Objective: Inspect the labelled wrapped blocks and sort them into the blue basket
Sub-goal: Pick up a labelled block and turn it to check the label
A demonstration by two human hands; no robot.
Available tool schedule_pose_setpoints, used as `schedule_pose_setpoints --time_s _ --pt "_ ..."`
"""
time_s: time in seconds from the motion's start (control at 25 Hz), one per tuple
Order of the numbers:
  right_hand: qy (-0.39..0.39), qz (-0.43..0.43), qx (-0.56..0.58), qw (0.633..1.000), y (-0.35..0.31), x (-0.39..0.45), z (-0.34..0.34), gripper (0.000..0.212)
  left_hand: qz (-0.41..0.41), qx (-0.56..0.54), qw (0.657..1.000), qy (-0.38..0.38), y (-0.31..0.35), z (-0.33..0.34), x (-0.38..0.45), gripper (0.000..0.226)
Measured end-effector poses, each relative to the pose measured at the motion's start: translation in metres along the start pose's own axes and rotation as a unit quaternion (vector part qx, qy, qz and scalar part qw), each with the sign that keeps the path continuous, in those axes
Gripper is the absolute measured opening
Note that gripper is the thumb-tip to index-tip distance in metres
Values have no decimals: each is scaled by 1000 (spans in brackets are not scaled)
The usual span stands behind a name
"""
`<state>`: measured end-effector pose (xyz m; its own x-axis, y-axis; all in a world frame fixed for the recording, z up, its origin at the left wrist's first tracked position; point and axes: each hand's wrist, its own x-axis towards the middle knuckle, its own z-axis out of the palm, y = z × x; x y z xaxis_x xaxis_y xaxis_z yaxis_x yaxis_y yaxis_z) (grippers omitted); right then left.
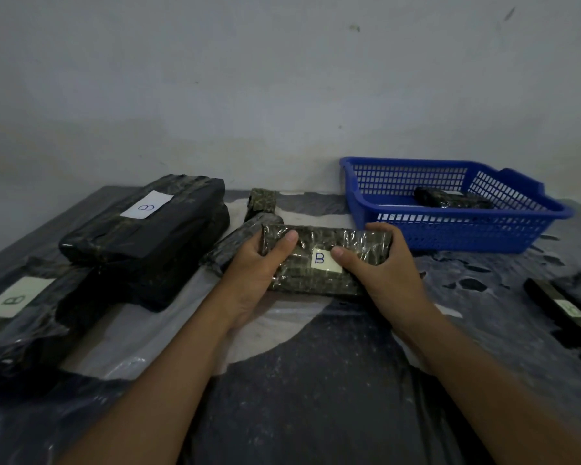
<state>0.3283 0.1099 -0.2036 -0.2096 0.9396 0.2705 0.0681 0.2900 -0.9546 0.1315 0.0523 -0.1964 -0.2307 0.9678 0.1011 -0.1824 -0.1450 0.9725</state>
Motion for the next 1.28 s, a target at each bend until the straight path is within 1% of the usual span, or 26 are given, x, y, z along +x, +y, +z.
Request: schedule_pose_setpoints --time_s 0.08,0.16,0.24,0.32,0.4,0.52,0.68,0.8,0.92,1.0,1.12,1.2,1.28 --pt "19 5 -9 1000 1 1 0 70 -35 -38 999 -18 2 -2 0 33" --pt "12 26 27 999 -1 4 -3 64 -51 -54 997 -21 1 -4 2 26" --pt "-12 47 80 996 0 6 -6 50 -50 -61 997 -10 -1 -5 2 24" --pt "-25 44 81 995 4 9 -8 33 -49 -72 996 -5 0 -5 2 28" --pt "-35 44 93 994 4 10 -8 29 -47 -78 996 1 -1 -5 2 31" --pt "-64 57 160 983 3 12 -8 45 -46 -82 995 12 -1 -6 3 32" --pt "-72 51 164 983 5 13 -9 57 -43 -85 995 25 0 -3 3 32" --pt "-92 80 205 971 3 15 -9 61 -27 -116 992 32 2 -5 3 45" --pt "-110 83 218 966 4 14 -12 67 -18 -148 989 -14 2 -6 0 68" --pt "-109 77 206 969 8 14 -11 74 2 -126 992 -29 -2 -5 0 78" --pt "-89 77 185 976 9 15 -8 80 12 -107 994 -32 -6 -4 2 80" --pt "-71 62 138 986 7 12 -7 85 29 -77 996 -31 -8 -5 3 82" --pt "-53 38 72 995 7 8 -4 85 65 -17 998 -22 -12 -8 4 85"
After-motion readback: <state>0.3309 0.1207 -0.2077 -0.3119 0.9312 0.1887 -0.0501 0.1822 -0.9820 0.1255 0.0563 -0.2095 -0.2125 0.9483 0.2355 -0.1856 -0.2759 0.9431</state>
